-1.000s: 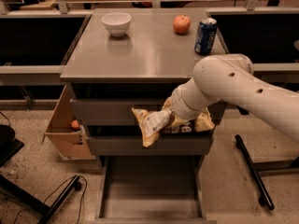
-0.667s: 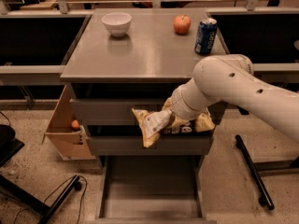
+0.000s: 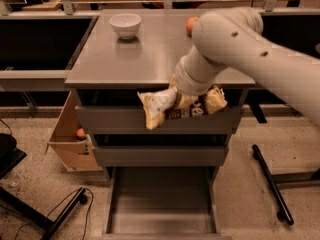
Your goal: Pick brown chip bag from bottom drawer and place on counter
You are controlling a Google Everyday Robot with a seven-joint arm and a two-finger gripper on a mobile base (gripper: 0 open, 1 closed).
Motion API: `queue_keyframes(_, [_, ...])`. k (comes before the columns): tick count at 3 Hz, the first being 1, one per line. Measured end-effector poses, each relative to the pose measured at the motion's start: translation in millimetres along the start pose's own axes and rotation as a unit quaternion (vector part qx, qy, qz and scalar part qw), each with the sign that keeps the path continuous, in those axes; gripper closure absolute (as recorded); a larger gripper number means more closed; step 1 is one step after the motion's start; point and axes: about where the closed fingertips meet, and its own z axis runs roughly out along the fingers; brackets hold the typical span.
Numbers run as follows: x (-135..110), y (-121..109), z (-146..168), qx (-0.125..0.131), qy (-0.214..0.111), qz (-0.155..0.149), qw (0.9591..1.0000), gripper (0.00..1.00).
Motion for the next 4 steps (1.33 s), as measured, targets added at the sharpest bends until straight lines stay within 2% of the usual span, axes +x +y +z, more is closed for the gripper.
queue_keyframes(1, [-12.7, -61.4, -49.6, 0.012, 0.043, -0.026, 0.9986, 1.0])
queue_keyframes(2, [-25.7, -119.6, -91.0, 0.044, 0.058, -0.042, 0.9964, 1.0])
queue_keyframes(3, [-31.9, -166.7, -110.3, 0.092, 0.036, -0.054, 0.9937, 1.0])
queue_keyframes(4, [-27.4, -215.8, -99.8, 0.146, -0.006, -0.057, 0.9877, 1.0])
